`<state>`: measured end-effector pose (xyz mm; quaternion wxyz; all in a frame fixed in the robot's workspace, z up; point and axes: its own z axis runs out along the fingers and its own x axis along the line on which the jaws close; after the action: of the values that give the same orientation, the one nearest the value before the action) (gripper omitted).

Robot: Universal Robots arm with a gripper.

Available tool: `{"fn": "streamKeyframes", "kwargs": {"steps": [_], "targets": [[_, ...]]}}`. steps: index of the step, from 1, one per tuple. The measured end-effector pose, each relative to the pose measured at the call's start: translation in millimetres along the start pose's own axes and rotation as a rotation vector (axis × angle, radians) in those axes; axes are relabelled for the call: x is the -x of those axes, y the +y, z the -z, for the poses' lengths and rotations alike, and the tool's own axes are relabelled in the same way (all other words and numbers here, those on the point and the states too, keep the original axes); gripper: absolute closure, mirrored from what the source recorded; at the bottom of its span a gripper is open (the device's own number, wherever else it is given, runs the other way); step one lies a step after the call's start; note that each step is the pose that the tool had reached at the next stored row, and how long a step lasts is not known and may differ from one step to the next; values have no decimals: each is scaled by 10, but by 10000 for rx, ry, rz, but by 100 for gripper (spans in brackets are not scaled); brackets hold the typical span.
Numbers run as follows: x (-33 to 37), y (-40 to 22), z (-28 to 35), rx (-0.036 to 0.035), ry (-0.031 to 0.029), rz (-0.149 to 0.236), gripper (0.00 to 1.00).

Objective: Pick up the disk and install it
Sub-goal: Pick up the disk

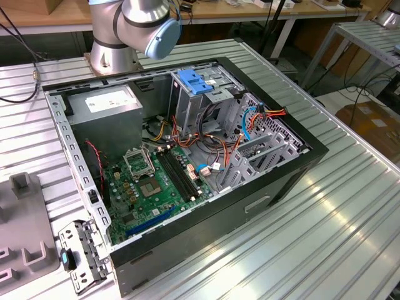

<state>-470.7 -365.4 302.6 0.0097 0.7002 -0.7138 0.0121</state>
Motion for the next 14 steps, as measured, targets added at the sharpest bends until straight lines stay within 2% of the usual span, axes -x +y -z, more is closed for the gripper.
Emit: {"fn": "streamKeyframes", "kwargs": {"steps": [6,7,14], "targets": [[-3,0,93,1,0,-1,63],[-4,0,127,2,1,-1,63],[-8,-1,266,1,0,-1,63]]}}
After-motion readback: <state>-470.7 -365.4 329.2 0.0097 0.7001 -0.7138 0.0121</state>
